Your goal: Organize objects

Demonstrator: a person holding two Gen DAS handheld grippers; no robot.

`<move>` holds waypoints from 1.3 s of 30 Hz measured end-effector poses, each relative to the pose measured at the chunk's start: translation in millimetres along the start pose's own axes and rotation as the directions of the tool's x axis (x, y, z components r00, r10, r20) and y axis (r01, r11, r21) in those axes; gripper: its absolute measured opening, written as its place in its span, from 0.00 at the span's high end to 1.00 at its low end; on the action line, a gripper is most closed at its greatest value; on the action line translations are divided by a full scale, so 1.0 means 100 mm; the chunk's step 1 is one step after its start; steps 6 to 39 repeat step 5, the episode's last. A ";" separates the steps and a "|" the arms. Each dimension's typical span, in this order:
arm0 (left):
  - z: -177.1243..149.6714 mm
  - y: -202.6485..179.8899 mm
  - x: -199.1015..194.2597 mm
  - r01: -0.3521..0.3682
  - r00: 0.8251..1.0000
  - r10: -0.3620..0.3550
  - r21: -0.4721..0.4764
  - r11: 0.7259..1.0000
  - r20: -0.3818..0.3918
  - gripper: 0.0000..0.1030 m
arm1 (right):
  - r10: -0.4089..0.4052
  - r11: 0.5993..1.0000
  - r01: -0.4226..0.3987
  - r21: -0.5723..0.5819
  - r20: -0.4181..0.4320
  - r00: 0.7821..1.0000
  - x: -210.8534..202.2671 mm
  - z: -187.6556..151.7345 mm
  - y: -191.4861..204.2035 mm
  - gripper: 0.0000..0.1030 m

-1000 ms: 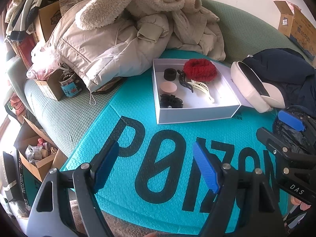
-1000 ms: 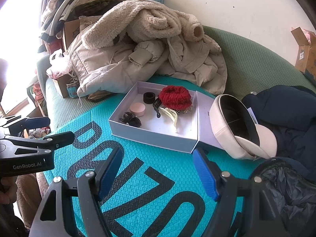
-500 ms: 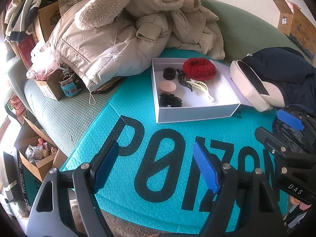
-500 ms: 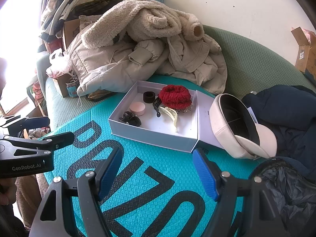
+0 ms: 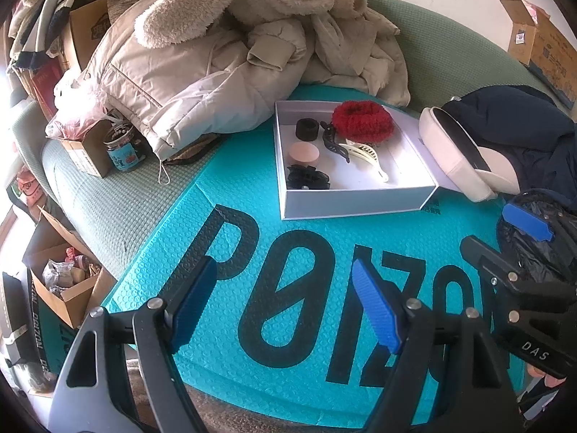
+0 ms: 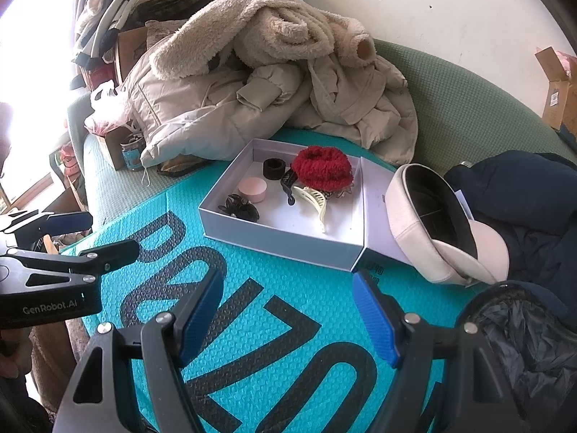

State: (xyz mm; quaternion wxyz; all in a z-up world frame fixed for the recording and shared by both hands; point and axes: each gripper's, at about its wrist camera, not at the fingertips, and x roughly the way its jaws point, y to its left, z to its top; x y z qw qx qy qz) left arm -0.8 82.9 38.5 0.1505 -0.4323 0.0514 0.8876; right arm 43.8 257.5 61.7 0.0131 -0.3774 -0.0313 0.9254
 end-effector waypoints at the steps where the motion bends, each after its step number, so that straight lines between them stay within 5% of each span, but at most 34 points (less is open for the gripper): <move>1: 0.00 0.00 0.00 0.001 1.000 -0.001 -0.003 1.000 -0.002 0.26 | 0.000 1.000 0.000 0.000 -0.003 1.000 0.01 -0.01 0.00 0.28; 39: -0.04 -0.01 0.03 -0.003 1.000 0.002 -0.013 1.000 -0.016 0.26 | 0.002 1.000 -0.002 0.000 -0.018 1.000 0.03 -0.05 -0.02 0.28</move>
